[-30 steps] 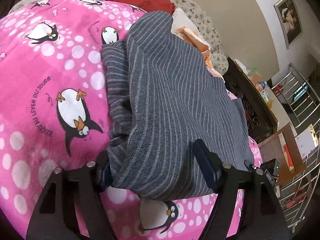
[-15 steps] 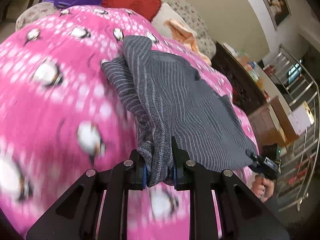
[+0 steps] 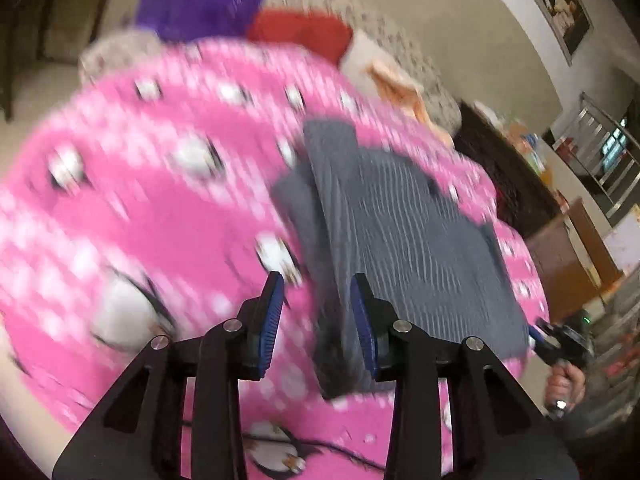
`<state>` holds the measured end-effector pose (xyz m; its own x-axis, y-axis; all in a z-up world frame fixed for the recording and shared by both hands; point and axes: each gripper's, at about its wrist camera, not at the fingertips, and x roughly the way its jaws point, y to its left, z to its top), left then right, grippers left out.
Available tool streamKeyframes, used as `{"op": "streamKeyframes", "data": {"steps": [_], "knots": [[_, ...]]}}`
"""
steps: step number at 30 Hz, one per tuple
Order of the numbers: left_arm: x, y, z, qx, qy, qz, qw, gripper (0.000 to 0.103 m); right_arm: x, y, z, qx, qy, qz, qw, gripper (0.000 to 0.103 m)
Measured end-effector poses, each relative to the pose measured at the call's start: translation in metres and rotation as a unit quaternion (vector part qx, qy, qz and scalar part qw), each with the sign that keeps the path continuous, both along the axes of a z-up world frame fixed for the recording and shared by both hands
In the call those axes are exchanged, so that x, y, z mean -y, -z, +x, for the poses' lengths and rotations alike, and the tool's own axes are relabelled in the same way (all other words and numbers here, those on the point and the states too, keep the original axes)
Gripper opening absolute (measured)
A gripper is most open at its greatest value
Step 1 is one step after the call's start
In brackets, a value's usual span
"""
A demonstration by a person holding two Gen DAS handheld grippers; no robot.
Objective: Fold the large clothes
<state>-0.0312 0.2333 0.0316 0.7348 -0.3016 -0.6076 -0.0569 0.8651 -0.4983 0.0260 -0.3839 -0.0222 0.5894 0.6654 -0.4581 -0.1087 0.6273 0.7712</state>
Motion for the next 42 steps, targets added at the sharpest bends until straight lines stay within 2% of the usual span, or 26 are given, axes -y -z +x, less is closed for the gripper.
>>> {"op": "streamKeyframes", "data": {"steps": [1, 3, 5, 7, 8, 10, 12, 14, 15, 17, 19, 21, 23, 29, 34, 42], "knots": [[-0.002, -0.011, 0.004, 0.012, -0.008, 0.005, 0.9999, 0.033, 0.002, -0.014, 0.0, 0.015, 0.014, -0.024, 1.0, 0.028], [0.005, -0.023, 0.019, 0.023, -0.001, 0.019, 0.9996, 0.033, -0.012, -0.051, 0.005, 0.062, 0.008, -0.093, 0.994, 0.028], [0.025, -0.033, 0.042, 0.039, 0.012, 0.042, 0.9983, 0.033, -0.048, -0.083, 0.014, 0.119, -0.003, -0.182, 0.976, 0.028], [0.045, -0.033, 0.071, 0.04, 0.011, 0.063, 0.9971, 0.033, -0.081, -0.098, 0.025, 0.146, -0.006, -0.259, 0.955, 0.028], [0.053, -0.033, 0.093, 0.032, 0.005, 0.07, 0.997, 0.033, -0.096, -0.101, 0.035, 0.146, -0.016, -0.273, 0.951, 0.028], [0.064, -0.028, 0.123, 0.018, -0.016, 0.094, 0.9952, 0.033, -0.126, -0.103, 0.057, 0.138, -0.037, -0.277, 0.95, 0.028], [0.07, -0.017, 0.155, -0.005, -0.041, 0.119, 0.9921, 0.033, -0.159, -0.097, 0.087, 0.116, -0.033, -0.322, 0.939, 0.028], [0.068, -0.001, 0.186, -0.04, -0.065, 0.127, 0.9889, 0.033, -0.179, -0.084, 0.116, 0.09, -0.035, -0.343, 0.934, 0.028], [0.066, 0.008, 0.195, -0.054, -0.079, 0.143, 0.9851, 0.033, -0.185, -0.073, 0.131, 0.076, -0.03, -0.361, 0.929, 0.028], [0.064, 0.025, 0.211, -0.066, -0.095, 0.167, 0.9792, 0.033, -0.177, -0.046, 0.153, 0.043, -0.019, -0.387, 0.921, 0.028], [0.057, 0.045, 0.22, -0.077, -0.106, 0.165, 0.9776, 0.033, -0.164, -0.013, 0.173, 0.012, -0.015, -0.389, 0.921, 0.029], [0.051, 0.052, 0.219, -0.07, -0.113, 0.149, 0.9799, 0.035, -0.15, 0.002, 0.178, 0.03, -0.007, -0.353, 0.935, 0.031], [0.05, 0.053, 0.219, -0.068, -0.113, 0.15, 0.9798, 0.037, -0.147, 0.002, 0.176, 0.041, 0.002, -0.346, 0.937, 0.032], [0.047, 0.051, 0.215, -0.063, -0.11, 0.139, 0.9821, 0.04, -0.149, 0.003, 0.173, 0.049, 0.011, -0.358, 0.932, 0.036], [0.054, 0.048, 0.214, -0.056, -0.102, 0.127, 0.985, 0.048, -0.156, 0.003, 0.175, 0.049, 0.007, -0.351, 0.935, 0.039], [0.052, 0.048, 0.215, -0.055, -0.1, 0.118, 0.9865, 0.049, -0.163, 0.004, 0.176, 0.048, -0.005, -0.364, 0.93, 0.049]]}}
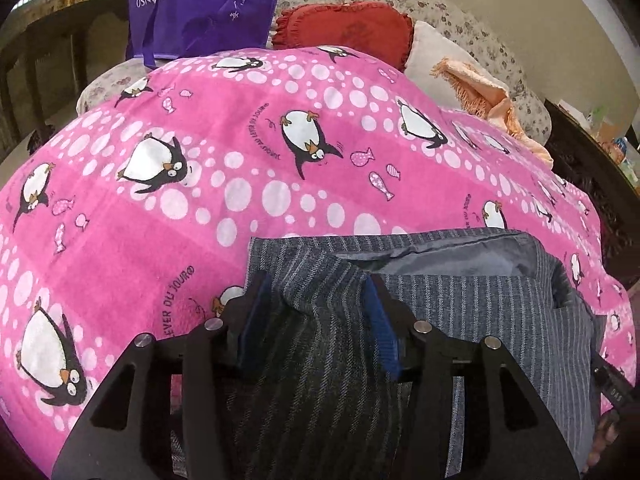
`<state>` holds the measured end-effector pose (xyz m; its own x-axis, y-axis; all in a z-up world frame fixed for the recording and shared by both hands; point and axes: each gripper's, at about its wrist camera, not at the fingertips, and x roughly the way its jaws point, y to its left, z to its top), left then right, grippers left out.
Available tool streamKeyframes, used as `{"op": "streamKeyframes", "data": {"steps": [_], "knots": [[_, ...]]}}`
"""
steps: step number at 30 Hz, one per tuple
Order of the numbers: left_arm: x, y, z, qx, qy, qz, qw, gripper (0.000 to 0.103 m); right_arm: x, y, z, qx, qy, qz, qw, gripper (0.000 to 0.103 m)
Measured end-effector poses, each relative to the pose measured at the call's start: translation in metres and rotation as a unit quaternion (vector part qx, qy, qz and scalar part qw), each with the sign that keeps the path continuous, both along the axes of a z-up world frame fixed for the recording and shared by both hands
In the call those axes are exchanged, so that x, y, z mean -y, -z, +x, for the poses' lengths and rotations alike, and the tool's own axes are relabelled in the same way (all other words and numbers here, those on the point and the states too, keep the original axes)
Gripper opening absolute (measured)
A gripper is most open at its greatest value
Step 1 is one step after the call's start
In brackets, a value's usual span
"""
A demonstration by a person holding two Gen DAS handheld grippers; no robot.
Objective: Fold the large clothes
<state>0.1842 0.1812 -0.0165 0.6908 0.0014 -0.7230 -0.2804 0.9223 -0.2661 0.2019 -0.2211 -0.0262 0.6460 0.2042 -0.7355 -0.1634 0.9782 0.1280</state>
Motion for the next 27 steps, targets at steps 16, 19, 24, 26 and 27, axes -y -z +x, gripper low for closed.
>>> {"op": "streamKeyframes", "data": {"steps": [16, 19, 24, 26, 27], "knots": [[0.011, -0.003, 0.002, -0.006, 0.028, 0.007, 0.9996, 0.081, -0.006, 0.0, 0.002, -0.014, -0.048, 0.029, 0.998, 0.089], [0.015, -0.002, 0.006, -0.012, 0.036, 0.011, 0.9992, 0.087, -0.008, 0.001, 0.005, -0.02, -0.059, 0.036, 0.997, 0.098], [0.032, 0.001, 0.022, -0.051, 0.066, 0.052, 0.9952, 0.103, -0.019, 0.006, 0.008, -0.032, -0.068, 0.006, 0.997, 0.103], [0.046, 0.002, 0.028, -0.07, 0.065, 0.099, 0.9904, 0.103, -0.022, 0.007, 0.009, -0.033, -0.068, -0.003, 0.997, 0.103], [0.052, 0.002, 0.03, -0.073, 0.065, 0.118, 0.9882, 0.103, -0.022, 0.007, 0.009, -0.033, -0.069, -0.004, 0.997, 0.103]]}}
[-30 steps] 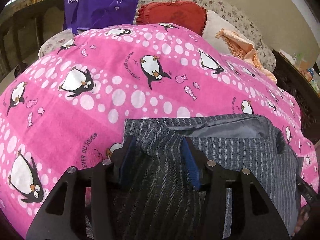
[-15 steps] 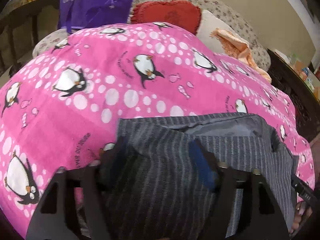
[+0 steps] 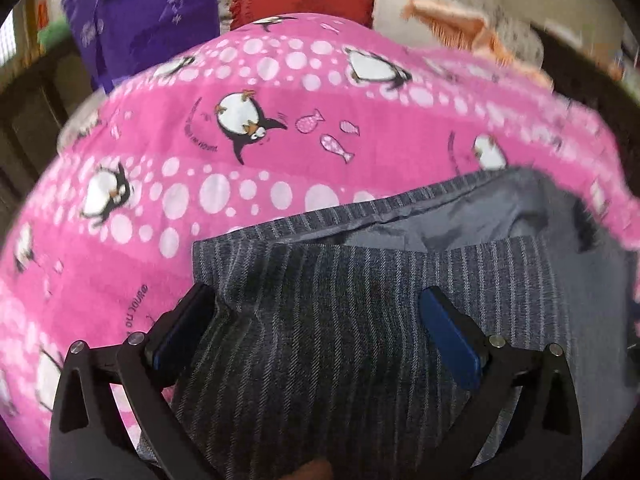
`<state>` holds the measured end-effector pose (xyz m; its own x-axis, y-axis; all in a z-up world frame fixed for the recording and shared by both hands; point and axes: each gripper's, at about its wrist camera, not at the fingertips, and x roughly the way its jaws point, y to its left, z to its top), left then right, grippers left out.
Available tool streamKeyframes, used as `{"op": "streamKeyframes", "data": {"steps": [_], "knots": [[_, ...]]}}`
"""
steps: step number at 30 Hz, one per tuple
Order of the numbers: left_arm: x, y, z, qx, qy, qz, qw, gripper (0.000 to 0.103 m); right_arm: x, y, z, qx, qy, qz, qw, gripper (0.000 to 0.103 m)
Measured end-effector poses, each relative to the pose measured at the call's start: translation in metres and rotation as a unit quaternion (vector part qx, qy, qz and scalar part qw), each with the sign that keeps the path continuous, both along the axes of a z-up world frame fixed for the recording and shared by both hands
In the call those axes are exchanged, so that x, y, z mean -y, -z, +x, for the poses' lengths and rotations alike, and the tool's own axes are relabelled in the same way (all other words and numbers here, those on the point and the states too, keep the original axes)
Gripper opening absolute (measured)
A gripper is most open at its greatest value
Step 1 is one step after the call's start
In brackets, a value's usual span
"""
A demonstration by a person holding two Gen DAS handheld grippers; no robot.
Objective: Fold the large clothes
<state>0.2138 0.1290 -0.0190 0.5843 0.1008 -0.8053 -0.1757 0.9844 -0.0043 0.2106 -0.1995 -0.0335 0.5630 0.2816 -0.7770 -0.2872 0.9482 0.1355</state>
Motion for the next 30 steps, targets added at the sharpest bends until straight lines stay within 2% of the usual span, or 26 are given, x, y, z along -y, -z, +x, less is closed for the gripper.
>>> {"op": "streamKeyframes", "data": {"steps": [2, 4, 5, 7, 10, 12, 13, 16, 20, 22, 24, 25, 26, 27, 28, 30], "knots": [[0.007, -0.001, 0.003, -0.003, 0.001, 0.02, 0.9998, 0.103, 0.002, 0.0, 0.0, -0.001, 0.0, 0.004, 1.0, 0.103], [0.006, -0.003, 0.006, -0.009, 0.002, 0.01, 0.9999, 0.103, 0.003, 0.0, 0.0, 0.0, -0.001, 0.004, 1.0, 0.103], [0.002, -0.007, 0.006, -0.011, 0.002, -0.007, 0.9999, 0.103, 0.002, 0.0, -0.001, 0.001, -0.001, 0.002, 1.0, 0.103], [-0.008, -0.021, -0.001, 0.002, 0.013, -0.047, 0.9988, 0.096, 0.003, 0.0, -0.002, 0.002, -0.001, 0.003, 1.0, 0.103], [-0.049, -0.07, -0.042, 0.092, 0.019, -0.156, 0.9833, 0.095, 0.003, -0.001, -0.002, 0.002, -0.001, 0.004, 1.0, 0.103], [-0.069, -0.085, -0.066, 0.112, 0.025, -0.176, 0.9776, 0.097, 0.003, -0.001, -0.001, 0.002, -0.001, 0.004, 1.0, 0.103], [-0.076, -0.086, -0.075, 0.108, 0.029, -0.175, 0.9783, 0.098, 0.003, -0.001, -0.002, 0.003, -0.001, 0.004, 1.0, 0.103], [-0.094, -0.062, -0.108, 0.072, 0.024, -0.185, 0.9797, 0.098, 0.003, -0.001, -0.001, 0.002, -0.001, 0.005, 1.0, 0.103], [-0.088, -0.016, -0.144, 0.03, 0.033, -0.202, 0.9784, 0.098, 0.003, -0.001, -0.002, 0.002, 0.0, 0.008, 1.0, 0.103], [-0.076, -0.006, -0.161, 0.035, 0.048, -0.226, 0.9723, 0.098, 0.003, -0.001, -0.003, 0.002, 0.0, 0.008, 1.0, 0.103], [-0.056, -0.006, -0.17, 0.039, 0.089, -0.236, 0.9669, 0.098, 0.003, -0.001, -0.002, 0.003, 0.0, 0.007, 1.0, 0.103], [-0.049, -0.005, -0.171, 0.035, 0.11, -0.249, 0.9616, 0.098, 0.003, -0.001, -0.002, 0.002, 0.0, 0.007, 1.0, 0.103], [-0.042, -0.005, -0.171, 0.03, 0.137, -0.27, 0.9527, 0.098, 0.003, -0.001, -0.002, 0.002, 0.0, 0.007, 1.0, 0.103], [-0.035, -0.004, -0.168, 0.024, 0.155, -0.273, 0.9491, 0.098, 0.003, -0.001, -0.002, 0.002, 0.0, 0.007, 1.0, 0.103], [-0.031, -0.005, -0.164, 0.02, 0.162, -0.262, 0.9512, 0.098, 0.003, -0.001, -0.002, 0.002, 0.0, 0.006, 1.0, 0.103], [-0.035, -0.003, -0.15, 0.02, 0.17, -0.275, 0.946, 0.098, 0.003, -0.001, -0.003, 0.003, 0.0, 0.006, 1.0, 0.103]]}}
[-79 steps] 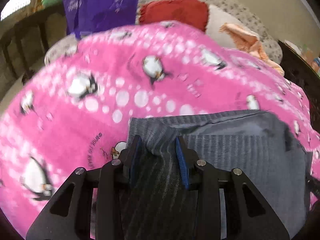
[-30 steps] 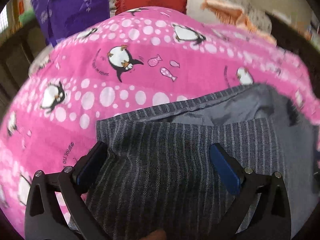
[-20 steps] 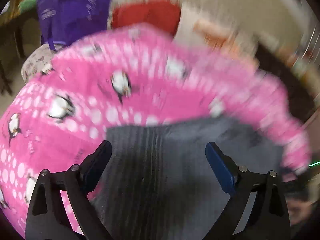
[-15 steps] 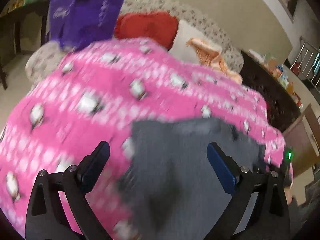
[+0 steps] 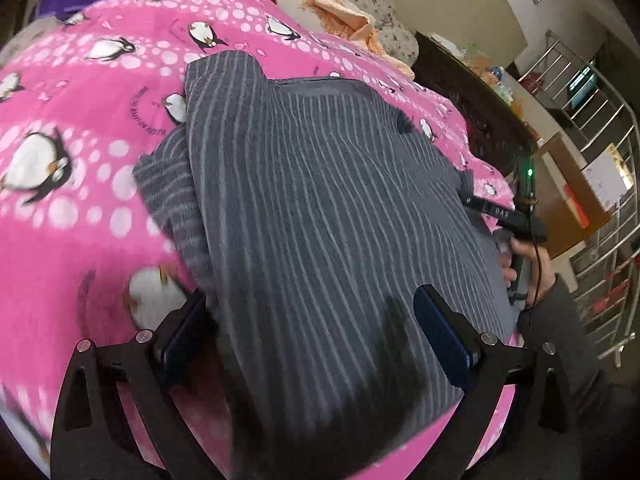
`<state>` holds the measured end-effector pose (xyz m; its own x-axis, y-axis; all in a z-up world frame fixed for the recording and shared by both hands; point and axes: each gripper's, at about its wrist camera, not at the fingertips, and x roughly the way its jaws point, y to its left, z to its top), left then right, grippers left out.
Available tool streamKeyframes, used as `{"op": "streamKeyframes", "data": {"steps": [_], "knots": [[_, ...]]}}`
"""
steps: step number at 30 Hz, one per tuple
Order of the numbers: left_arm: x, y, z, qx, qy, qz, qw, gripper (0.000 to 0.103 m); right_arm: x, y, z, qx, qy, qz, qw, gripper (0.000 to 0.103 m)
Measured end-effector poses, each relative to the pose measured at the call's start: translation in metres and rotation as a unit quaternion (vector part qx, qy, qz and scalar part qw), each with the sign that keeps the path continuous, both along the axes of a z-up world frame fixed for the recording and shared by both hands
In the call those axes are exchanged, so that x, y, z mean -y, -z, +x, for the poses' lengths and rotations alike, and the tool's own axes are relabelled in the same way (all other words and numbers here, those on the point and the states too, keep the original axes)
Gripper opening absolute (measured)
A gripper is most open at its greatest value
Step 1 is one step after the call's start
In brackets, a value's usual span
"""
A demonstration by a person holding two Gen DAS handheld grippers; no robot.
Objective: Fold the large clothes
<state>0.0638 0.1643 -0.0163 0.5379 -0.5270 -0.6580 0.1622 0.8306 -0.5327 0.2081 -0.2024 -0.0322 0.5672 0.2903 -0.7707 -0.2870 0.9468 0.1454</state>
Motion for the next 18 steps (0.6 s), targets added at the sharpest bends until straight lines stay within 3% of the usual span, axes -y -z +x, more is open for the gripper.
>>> {"op": "streamKeyframes", "data": {"steps": [5, 8, 11, 14, 18], "knots": [[-0.021, 0.001, 0.038, -0.012, -0.016, -0.065, 0.9977, 0.098, 0.0, 0.0, 0.001, 0.0, 0.0, -0.001, 1.0, 0.103], [-0.015, -0.003, 0.043, -0.016, 0.018, -0.081, 0.9964, 0.098, 0.0, 0.0, 0.001, 0.0, 0.0, -0.001, 1.0, 0.103], [-0.011, 0.0, 0.043, -0.027, 0.046, -0.046, 0.9975, 0.095, 0.0, 0.0, 0.001, 0.0, 0.0, -0.001, 1.0, 0.103], [-0.016, 0.0, 0.052, -0.016, 0.065, -0.037, 0.997, 0.094, 0.0, 0.0, 0.0, 0.0, 0.0, -0.001, 1.0, 0.103], [-0.006, -0.004, 0.07, -0.009, 0.06, -0.019, 0.998, 0.095, 0.0, 0.0, 0.001, -0.001, 0.0, -0.003, 1.0, 0.103]]}}
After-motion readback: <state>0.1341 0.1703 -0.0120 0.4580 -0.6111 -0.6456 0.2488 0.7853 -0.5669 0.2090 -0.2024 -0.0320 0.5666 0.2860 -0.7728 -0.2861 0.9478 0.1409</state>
